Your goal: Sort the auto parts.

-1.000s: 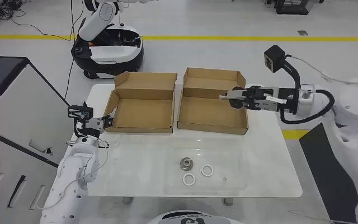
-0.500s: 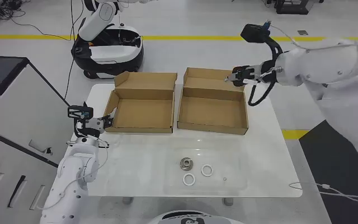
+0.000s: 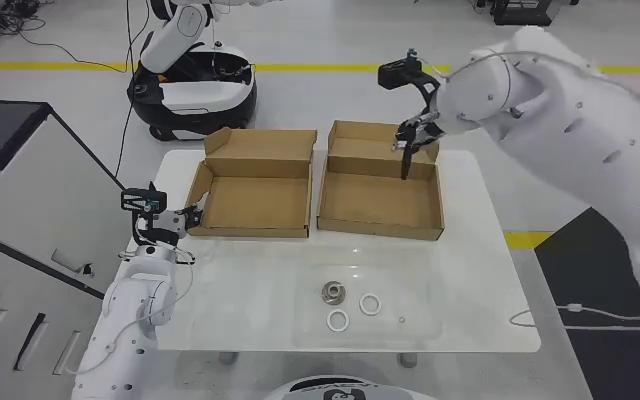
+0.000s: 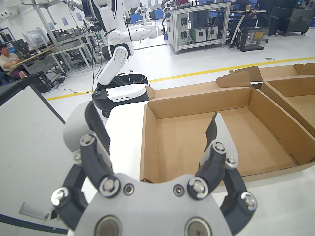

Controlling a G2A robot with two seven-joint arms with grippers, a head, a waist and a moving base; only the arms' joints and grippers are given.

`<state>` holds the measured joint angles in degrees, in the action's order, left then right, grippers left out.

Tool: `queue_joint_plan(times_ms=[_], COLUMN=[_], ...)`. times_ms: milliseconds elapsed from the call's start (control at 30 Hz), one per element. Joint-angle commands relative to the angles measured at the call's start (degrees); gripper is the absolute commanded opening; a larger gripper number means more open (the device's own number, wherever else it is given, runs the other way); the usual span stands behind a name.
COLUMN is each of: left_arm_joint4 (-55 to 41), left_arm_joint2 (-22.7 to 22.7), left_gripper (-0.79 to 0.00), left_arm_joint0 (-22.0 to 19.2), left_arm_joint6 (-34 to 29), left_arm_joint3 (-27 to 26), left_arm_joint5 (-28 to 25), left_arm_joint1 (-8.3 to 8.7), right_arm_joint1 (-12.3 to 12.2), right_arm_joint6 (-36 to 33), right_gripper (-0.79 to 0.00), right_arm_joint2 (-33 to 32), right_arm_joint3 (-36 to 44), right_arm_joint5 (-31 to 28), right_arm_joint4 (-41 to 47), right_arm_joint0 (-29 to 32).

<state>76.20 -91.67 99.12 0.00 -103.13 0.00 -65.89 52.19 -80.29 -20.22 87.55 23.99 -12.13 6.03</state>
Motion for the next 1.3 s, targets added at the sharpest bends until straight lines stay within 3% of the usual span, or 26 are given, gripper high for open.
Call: queue_joint_plan(times_ms=[0,233,500,700,1267], left_arm_joint4=[0.0,0.0,0.0,0.0,0.0], left_arm_joint2=[0.0,0.0,0.0,0.0,0.0], left_gripper=[0.0,0.0,0.0,0.0,0.0], left_arm_joint0=[0.0,0.0,0.0,0.0,0.0], left_arm_joint6=[0.0,0.0,0.0,0.0,0.0], left_arm_joint3=[0.0,0.0,0.0,0.0,0.0], left_arm_joint5=[0.0,0.0,0.0,0.0,0.0], left_arm_joint1=[0.0,0.0,0.0,0.0,0.0], right_arm_joint1=[0.8,3.5,5.6,7.2,14.9], right_arm_joint6=[0.7,4.5,7.8,9.8,12.3], right_gripper=[-0.785,-0.785,-0.785,-0.785,-0.785], right_arm_joint2=[2.1,10.3,10.5,10.5,10.5], right_arm_joint3=[-1.7,-7.9,-13.8,-18.5,-32.6], right_arm_joint5=[0.7,4.5,7.8,9.8,12.4], right_arm_joint4=[1.7,6.6,10.0,7.7,7.7], right_arm_joint0=[-0.3,-1.2,3.1,5.7,9.8])
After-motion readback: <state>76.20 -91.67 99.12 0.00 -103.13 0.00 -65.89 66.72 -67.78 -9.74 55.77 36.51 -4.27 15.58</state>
